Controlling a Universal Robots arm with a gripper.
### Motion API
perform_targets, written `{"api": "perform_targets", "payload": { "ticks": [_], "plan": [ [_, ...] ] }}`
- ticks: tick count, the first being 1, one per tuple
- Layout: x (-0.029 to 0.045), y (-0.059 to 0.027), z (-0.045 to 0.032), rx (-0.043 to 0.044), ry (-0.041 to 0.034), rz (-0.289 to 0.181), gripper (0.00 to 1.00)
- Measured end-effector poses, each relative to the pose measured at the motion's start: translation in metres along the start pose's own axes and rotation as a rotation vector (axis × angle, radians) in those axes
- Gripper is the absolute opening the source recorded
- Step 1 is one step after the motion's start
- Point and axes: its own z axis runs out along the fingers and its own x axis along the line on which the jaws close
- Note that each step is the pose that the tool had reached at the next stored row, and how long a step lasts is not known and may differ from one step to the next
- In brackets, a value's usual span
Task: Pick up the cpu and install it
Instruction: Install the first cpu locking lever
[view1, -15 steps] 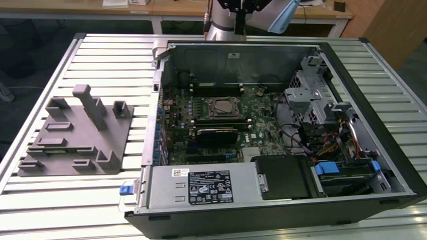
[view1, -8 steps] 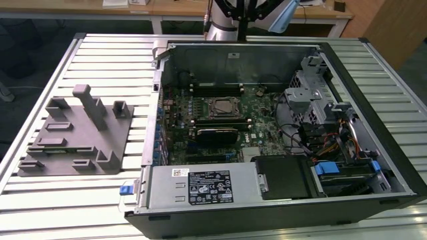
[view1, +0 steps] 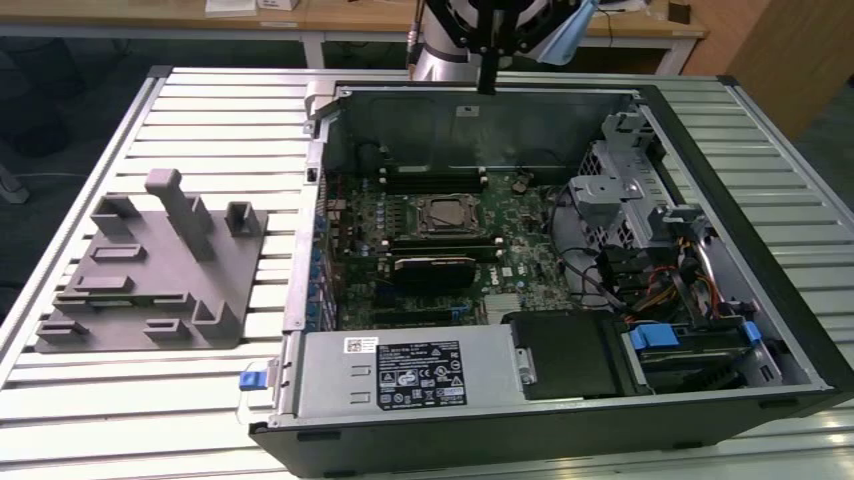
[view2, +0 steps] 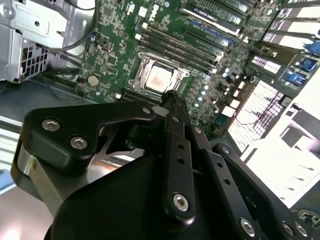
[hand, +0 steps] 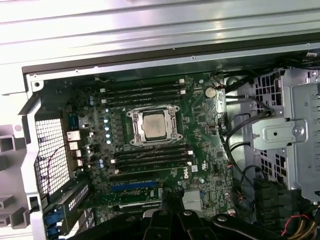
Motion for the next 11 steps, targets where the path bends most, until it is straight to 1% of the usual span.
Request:
{"api": "perform_targets", "payload": {
  "ticks": [2, 3, 4, 11],
  "plan": [
    [-0.0001, -0.0003, 0.0016, -0.012, 0.0021, -0.002, 0.11],
    [-0.0002, -0.0006, 0.0029, -0.0163, 0.0031, -0.003, 0.11],
    [-0.0003, -0.001, 0.0043, -0.0182, 0.0037, -0.004, 0.11],
    [-0.002, -0.0061, 0.0171, -0.0193, 0.005, -0.007, 0.11]
  ]
}}
